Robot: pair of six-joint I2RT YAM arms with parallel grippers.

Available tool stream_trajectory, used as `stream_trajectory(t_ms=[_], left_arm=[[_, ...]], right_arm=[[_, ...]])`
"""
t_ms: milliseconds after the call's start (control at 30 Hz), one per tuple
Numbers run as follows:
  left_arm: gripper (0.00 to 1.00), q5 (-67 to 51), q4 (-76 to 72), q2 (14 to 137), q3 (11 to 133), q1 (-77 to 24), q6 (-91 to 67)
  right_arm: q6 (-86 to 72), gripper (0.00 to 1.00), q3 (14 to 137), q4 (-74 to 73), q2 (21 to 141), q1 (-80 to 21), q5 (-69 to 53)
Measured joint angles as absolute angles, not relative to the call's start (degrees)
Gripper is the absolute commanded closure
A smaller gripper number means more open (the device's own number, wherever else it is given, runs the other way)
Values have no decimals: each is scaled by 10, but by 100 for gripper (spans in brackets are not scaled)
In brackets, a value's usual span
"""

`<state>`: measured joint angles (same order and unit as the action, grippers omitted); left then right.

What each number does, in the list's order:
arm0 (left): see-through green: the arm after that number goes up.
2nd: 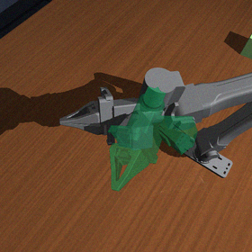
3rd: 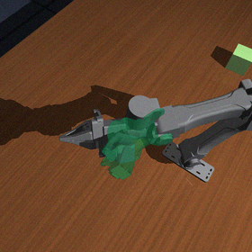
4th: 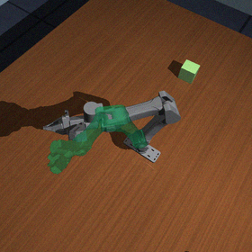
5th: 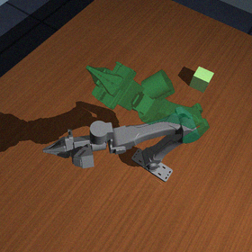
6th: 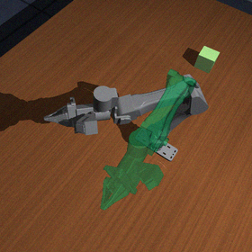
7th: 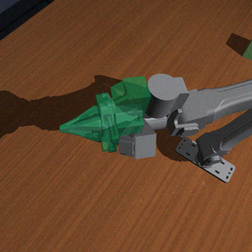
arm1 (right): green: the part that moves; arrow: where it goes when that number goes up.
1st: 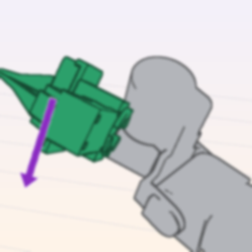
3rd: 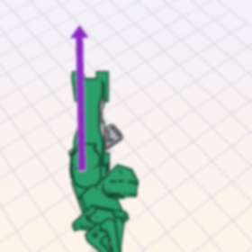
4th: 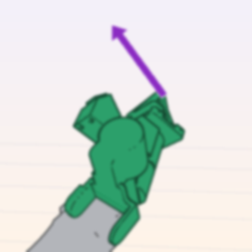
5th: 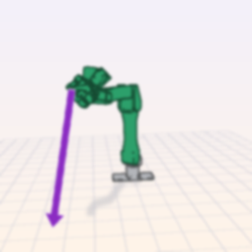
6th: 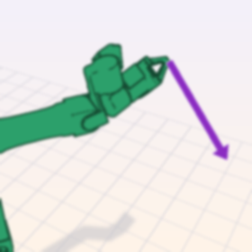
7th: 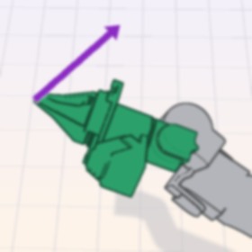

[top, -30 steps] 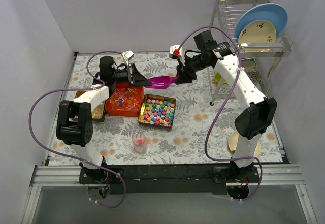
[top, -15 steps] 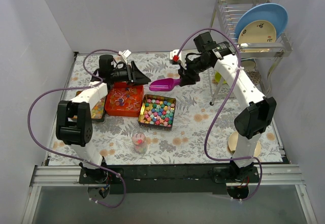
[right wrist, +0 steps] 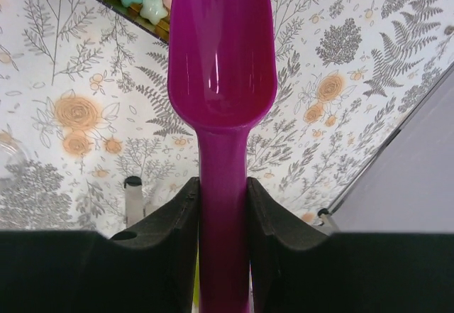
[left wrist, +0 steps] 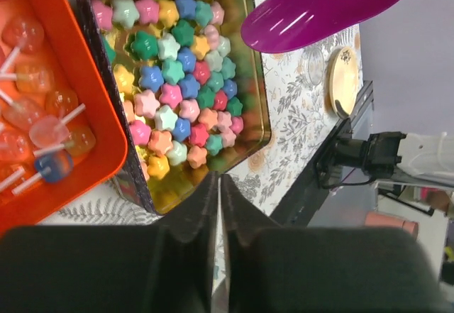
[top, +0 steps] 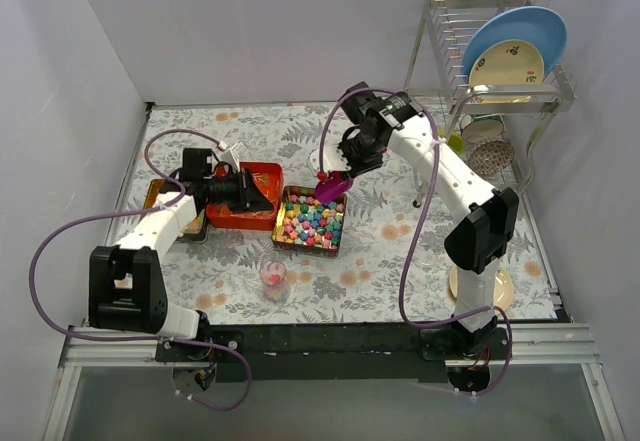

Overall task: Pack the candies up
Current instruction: Scoop the fake candies from the storage box.

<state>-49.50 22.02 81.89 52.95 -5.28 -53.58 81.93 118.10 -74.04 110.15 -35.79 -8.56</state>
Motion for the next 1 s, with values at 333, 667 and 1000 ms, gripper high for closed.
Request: stream_trajectory(t_ms=[333, 667, 1000], left_arm=[[100, -440, 281, 780, 465, -54, -577], [100, -404, 334, 780, 427, -55, -631], [100, -407, 324, 809, 362, -57, -653]], right_arm=[[877, 99, 1192, -741, 1160, -416, 60], [891, 99, 1196, -741, 1180, -469, 171], [887, 99, 1176, -740, 1201, -517, 238]])
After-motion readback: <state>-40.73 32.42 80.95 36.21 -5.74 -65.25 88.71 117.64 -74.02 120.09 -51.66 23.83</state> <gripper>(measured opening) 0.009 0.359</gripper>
